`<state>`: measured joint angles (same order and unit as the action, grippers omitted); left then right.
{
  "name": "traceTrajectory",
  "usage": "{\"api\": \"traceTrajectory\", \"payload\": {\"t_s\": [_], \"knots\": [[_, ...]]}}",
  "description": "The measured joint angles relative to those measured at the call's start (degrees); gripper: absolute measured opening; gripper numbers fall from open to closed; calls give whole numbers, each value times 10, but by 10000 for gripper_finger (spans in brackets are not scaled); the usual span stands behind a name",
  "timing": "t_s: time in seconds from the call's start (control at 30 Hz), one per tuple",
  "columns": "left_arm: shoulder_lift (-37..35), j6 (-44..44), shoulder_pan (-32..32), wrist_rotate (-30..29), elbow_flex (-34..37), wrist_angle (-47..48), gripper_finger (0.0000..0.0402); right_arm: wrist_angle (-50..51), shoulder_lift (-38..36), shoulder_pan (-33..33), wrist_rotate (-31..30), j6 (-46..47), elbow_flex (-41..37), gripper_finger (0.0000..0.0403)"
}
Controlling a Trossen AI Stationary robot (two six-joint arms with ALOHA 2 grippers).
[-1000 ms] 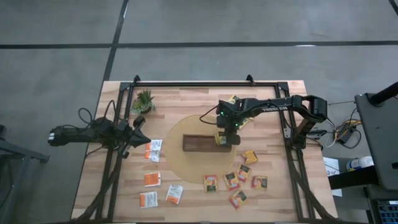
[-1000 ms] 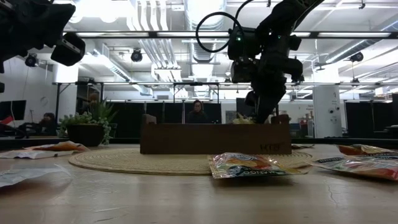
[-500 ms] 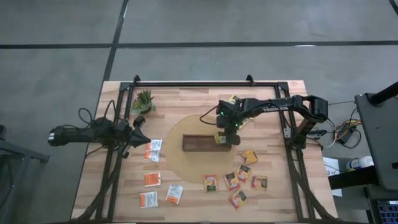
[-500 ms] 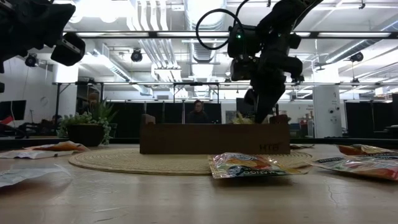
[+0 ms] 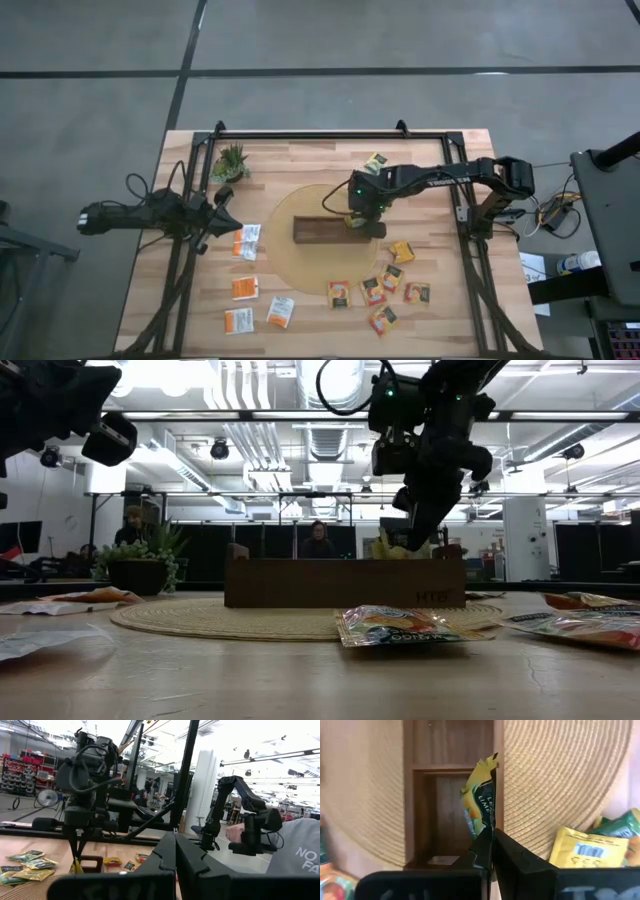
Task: Pick & Place Tea
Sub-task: Put the yellow tea bag into the right of the wooden organizer
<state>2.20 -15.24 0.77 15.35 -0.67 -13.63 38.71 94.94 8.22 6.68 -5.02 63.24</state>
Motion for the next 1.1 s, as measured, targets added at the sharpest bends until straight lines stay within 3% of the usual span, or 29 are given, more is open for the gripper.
{"api": "traceTrajectory", "payload": {"t_s": [0.3, 0.77, 1.1], "knots": [[0, 0, 0, 0, 0, 0, 0, 0, 0, -39, -67, 29, -1, 8], [0, 0, 0, 0, 0, 0, 0, 0, 0, -43, -66, 32, -5, 9], [0, 0, 0, 0, 0, 0, 0, 30, 1, -43, -62, 31, 0, 74]]}}
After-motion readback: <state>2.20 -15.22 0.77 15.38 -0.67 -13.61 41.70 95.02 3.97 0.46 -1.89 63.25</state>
